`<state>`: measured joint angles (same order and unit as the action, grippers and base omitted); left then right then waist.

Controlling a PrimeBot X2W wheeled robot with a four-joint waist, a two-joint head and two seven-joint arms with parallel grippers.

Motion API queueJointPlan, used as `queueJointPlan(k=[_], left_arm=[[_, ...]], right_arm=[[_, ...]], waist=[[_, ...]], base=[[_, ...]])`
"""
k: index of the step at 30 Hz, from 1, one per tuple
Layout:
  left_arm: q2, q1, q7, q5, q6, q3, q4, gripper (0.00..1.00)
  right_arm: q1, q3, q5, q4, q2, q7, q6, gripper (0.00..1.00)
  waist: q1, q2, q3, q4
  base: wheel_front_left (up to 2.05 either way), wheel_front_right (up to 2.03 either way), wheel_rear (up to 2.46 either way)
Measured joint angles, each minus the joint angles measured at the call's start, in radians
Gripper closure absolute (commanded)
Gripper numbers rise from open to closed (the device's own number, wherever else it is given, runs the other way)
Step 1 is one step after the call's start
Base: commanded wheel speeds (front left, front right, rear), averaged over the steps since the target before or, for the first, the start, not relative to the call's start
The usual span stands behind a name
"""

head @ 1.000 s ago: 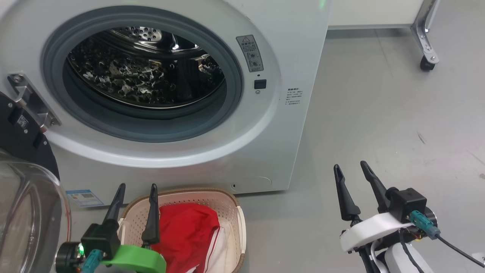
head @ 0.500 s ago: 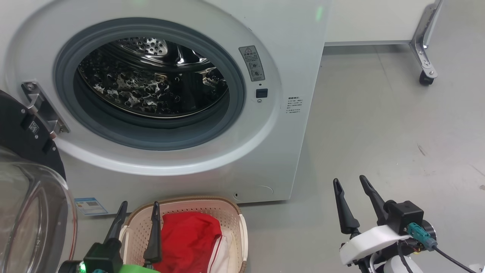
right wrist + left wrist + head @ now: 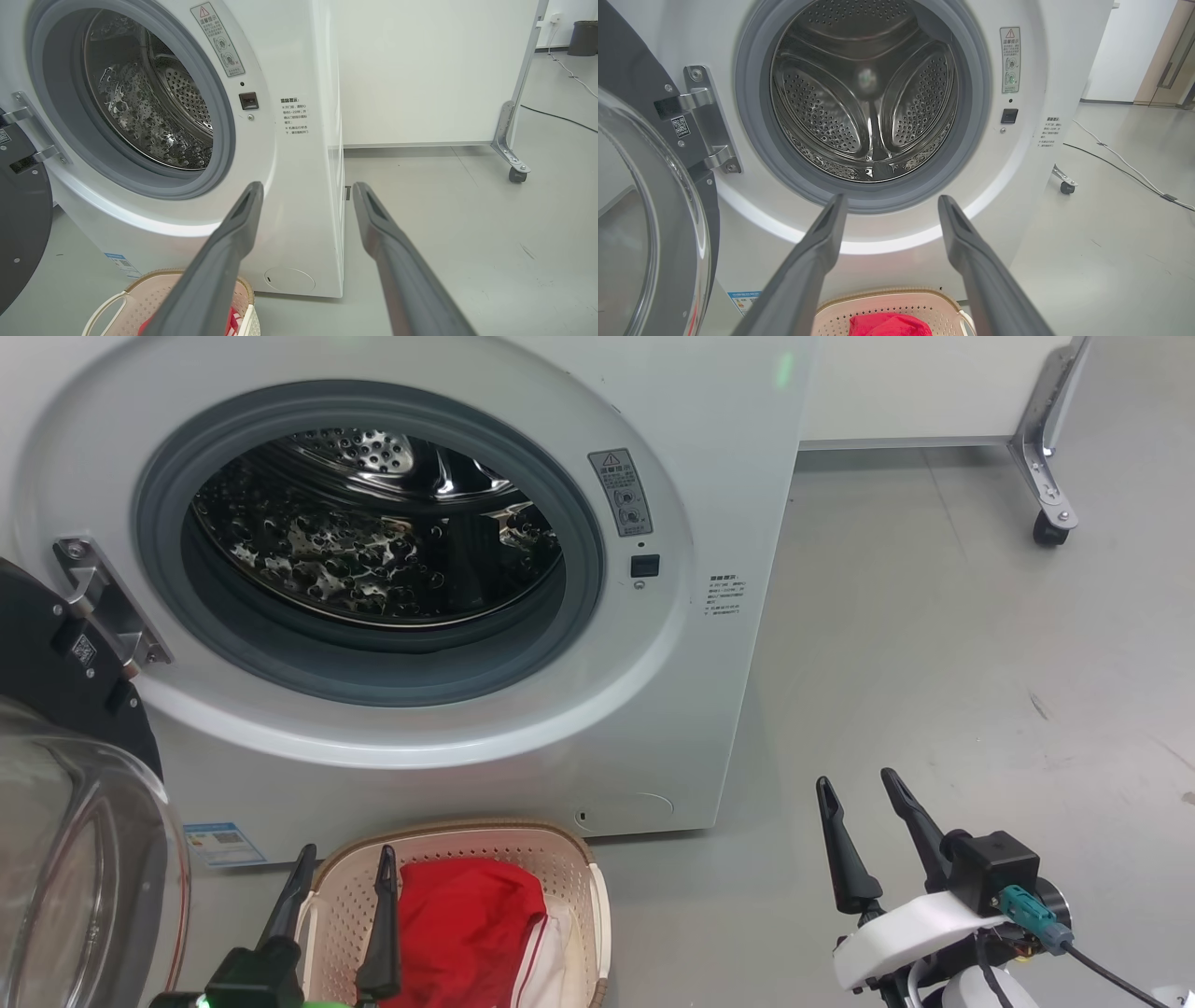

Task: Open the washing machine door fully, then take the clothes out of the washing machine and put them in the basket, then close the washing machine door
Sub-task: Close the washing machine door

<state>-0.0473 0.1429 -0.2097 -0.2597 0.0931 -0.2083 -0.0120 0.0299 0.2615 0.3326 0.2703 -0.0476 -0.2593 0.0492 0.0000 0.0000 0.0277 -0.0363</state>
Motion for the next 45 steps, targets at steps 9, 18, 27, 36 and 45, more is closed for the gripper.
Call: queueJointPlan(k=[9,18,27,36,45], left_arm=[[0.0,0.008,0.015,0.005,0.003,0.0,0.027,0.0],[0.0,0.023,0.025,0.006,0.007,-0.002,0.054,0.0],[-0.001,0.023,0.034,0.007,0.007,-0.002,0.076,0.0],[-0.001,0.023,0.042,0.009,0.008,-0.003,0.092,0.0],[-0.001,0.023,0.043,0.011,0.009,-0.003,0.107,0.0]], right_arm=[[0.0,0.002,0.0,-0.001,0.0,0.0,0.0,0.0],[0.0,0.004,0.0,-0.007,0.0,0.0,0.0,0.0],[0.0,0.005,0.001,-0.012,0.0,0.0,0.0,0.0],[0.0,0.006,0.001,-0.016,0.0,0.0,-0.001,0.0],[0.0,0.004,0.001,-0.02,0.0,0.0,-0.001,0.0]], waist=[[0.0,0.0,-0.002,-0.004],[0.0,0.0,-0.001,-0.008],[0.0,0.0,0.008,-0.011],[0.0,0.0,0.017,-0.018],[0.0,0.0,0.026,-0.024]], base=[[0.0,0.0,0.0],[-0.16,0.16,0.0],[-0.53,0.53,0.0],[-0.9,0.9,0.0],[-0.99,0.99,0.0]])
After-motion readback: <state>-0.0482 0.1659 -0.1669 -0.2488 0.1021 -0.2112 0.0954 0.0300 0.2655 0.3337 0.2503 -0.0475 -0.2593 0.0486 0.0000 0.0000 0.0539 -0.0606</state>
